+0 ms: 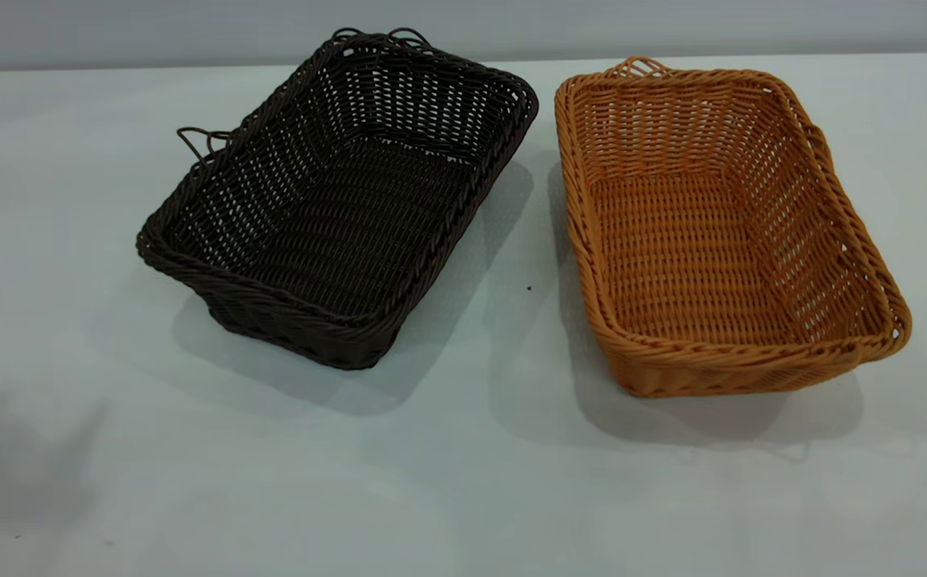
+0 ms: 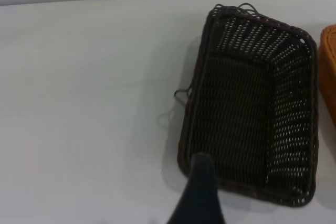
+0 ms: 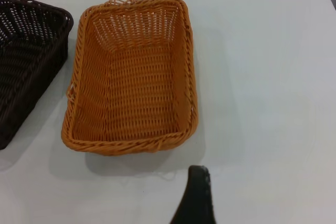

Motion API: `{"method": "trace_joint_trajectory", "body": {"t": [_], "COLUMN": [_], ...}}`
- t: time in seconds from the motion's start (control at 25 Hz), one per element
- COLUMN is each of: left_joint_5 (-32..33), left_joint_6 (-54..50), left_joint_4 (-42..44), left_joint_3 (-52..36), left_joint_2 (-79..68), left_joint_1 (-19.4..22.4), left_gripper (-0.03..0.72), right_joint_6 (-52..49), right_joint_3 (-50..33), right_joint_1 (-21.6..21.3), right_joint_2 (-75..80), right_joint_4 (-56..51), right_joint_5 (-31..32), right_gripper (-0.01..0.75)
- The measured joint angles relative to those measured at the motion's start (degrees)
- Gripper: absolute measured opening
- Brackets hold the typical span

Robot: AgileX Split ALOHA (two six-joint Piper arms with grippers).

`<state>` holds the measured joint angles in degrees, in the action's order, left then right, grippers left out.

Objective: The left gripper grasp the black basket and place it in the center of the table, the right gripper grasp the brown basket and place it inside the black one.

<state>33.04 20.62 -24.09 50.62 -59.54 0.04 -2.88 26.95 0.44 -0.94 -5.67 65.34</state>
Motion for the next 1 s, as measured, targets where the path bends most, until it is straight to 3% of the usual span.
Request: {"method": "trace_joint_trajectory", "body": {"t": [0.2, 0.4, 0.64, 0.84, 1.0], "left_joint_5": [-3.38, -8.99, -11.4, -12.06, -12.06], "left_joint_6": [5.97, 9.48, 12.67, 13.87, 14.09], "left_joint_4": [-3.56, -3.87, -3.87, -4.02, -4.03], "left_joint_3": [8.71, 16.0, 24.91, 31.7, 36.98], "left_joint_2": [-17.37, -34.37, -50.82, -61.52, -68.39], "left_joint_1": [-0.83, -4.5, -8.56, -8.94, -10.13], "left_gripper": [0.582, 0.582, 0.582, 0.582, 0.582], "right_joint_6": [0.0, 0.0, 0.0, -0.93, -1.07], "right_joint_3": [0.0, 0.0, 0.0, 0.6, 0.95], "right_joint_1": [-0.03, -0.03, -0.03, -0.03, -0.03], "right_joint_2": [0.0, 0.0, 0.82, 10.42, 22.23], "right_joint_4": [0.0, 0.0, 0.11, 0.19, -1.77], "right_joint_5": [-0.09, -0.17, -0.38, -1.97, -7.61], "right_gripper": [0.581, 0.581, 0.581, 0.58, 0.58]}}
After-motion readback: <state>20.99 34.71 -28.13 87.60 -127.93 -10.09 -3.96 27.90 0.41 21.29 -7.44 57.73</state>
